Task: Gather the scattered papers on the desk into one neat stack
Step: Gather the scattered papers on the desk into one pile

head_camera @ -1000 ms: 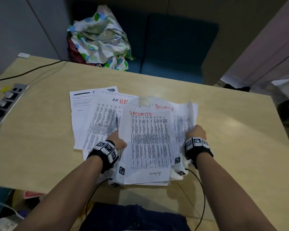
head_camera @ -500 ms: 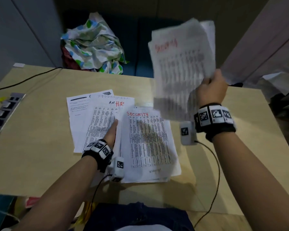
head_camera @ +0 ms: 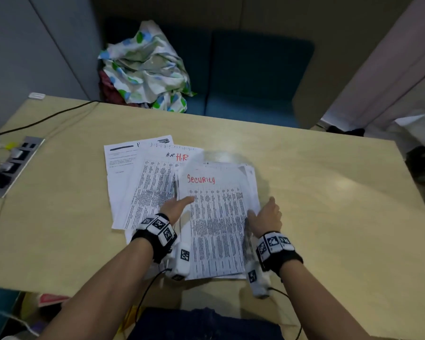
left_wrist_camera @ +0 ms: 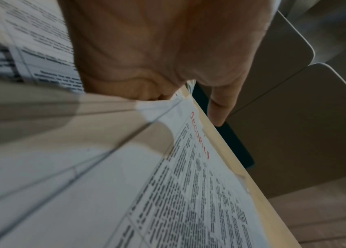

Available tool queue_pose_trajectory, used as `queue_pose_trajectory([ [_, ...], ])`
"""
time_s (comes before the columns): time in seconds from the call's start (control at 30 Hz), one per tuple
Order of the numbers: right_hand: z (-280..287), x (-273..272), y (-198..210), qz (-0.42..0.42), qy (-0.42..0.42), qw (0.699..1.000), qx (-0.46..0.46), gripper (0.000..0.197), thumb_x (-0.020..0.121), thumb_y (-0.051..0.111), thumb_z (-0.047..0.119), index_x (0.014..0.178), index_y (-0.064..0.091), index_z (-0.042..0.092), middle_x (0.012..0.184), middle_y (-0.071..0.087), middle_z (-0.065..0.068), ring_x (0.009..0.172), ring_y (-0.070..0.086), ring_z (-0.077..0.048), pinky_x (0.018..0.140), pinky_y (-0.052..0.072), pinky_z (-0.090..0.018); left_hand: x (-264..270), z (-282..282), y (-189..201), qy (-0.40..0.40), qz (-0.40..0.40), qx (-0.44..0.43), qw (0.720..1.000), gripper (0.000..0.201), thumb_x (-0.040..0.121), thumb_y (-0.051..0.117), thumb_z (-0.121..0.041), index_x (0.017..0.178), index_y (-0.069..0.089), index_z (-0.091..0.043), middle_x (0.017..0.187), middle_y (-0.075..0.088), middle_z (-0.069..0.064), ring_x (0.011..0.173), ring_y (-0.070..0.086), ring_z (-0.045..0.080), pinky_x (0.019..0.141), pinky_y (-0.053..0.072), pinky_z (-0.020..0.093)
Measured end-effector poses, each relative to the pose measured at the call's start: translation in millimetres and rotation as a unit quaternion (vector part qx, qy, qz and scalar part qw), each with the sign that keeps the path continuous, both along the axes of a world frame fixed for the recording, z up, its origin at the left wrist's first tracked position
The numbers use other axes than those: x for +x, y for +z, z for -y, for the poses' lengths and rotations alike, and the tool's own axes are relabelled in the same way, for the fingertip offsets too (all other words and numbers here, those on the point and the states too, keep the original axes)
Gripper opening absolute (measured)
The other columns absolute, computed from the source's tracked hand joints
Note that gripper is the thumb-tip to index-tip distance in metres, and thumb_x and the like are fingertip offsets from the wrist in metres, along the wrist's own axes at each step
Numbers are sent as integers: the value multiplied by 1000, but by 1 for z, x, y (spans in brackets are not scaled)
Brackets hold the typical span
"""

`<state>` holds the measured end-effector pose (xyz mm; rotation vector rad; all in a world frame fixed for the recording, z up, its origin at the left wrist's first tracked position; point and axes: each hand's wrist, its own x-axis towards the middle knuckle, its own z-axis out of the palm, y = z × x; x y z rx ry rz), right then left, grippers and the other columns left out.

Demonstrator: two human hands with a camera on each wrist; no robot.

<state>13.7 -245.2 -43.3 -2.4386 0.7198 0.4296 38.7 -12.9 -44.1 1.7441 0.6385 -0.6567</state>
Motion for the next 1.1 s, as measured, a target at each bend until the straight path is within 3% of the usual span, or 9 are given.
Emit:
queue_pose_trajectory([
  [0.13,-6,-14,-9,-3,94,995,46,89,92,52,40,150,-2,0,160,5,-15,147,11,-28,119,19,-41,-2,5,-9,-23,9,27,999,52,79,75,-25,125,61,-9,126,65,13,114,62,31,101,47,41],
  [0.27,-8,-14,-13,24,83,993,86,92,88,59,40,151,3,3,158,15,-13,144,24,-30,114,29,-46,-4,15,-2,-79,18,39,996,51,83,70,-11,132,54,-8,128,62,12,117,60,32,101,47,44],
  [0.37,10,-3,-5,97,-20,983,153,72,80,70,19,136,27,3,129,45,-12,120,49,-36,85,51,-38,-9,17,13,-99,71,-21,992,46,89,62,-9,133,52,-11,130,61,8,119,58,27,102,43,41],
  [0.53,35,5,25,61,-107,901,416,38,81,65,1,117,55,2,103,66,-14,83,64,-30,75,53,-40,-13,6,21,-61,110,-103,987,30,85,67,-15,110,57,-27,113,64,-1,115,57,23,105,41,46],
  [0.7,24,14,42,108,-87,920,367,12,84,56,-9,87,63,0,61,66,-6,58,61,-22,53,48,-25,0,-6,23,17,131,-67,989,17,84,69,-14,98,62,-19,106,70,6,102,67,28,96,53,49],
  [0.77,22,17,47,139,-108,918,355,12,86,56,-7,89,62,2,54,66,-2,49,60,-18,46,45,-20,11,-20,21,82,144,61,984,13,80,73,-19,86,61,-17,103,71,9,98,69,30,91,56,43],
  [0.9,37,13,47,139,-160,893,398,17,87,53,-8,81,62,4,45,66,1,37,61,-13,38,47,-19,26,-63,20,110,39,321,940,56,76,76,-25,122,49,-7,133,47,18,126,45,35,101,45,47],
  [1.0,50,9,42,126,-182,890,398,9,87,55,-4,94,60,1,67,66,-9,57,61,-25,54,50,-29,21,-82,14,31,-71,379,922,94,74,77,-40,142,25,-3,145,30,21,135,29,37,107,36,50],
  [1.1,56,7,41,131,-212,884,397,9,87,54,-5,89,59,3,76,58,-10,65,53,-25,62,44,-32,20,-87,6,5,-89,362,928,103,73,77,-42,147,17,-2,141,40,22,134,34,39,106,38,52],
])
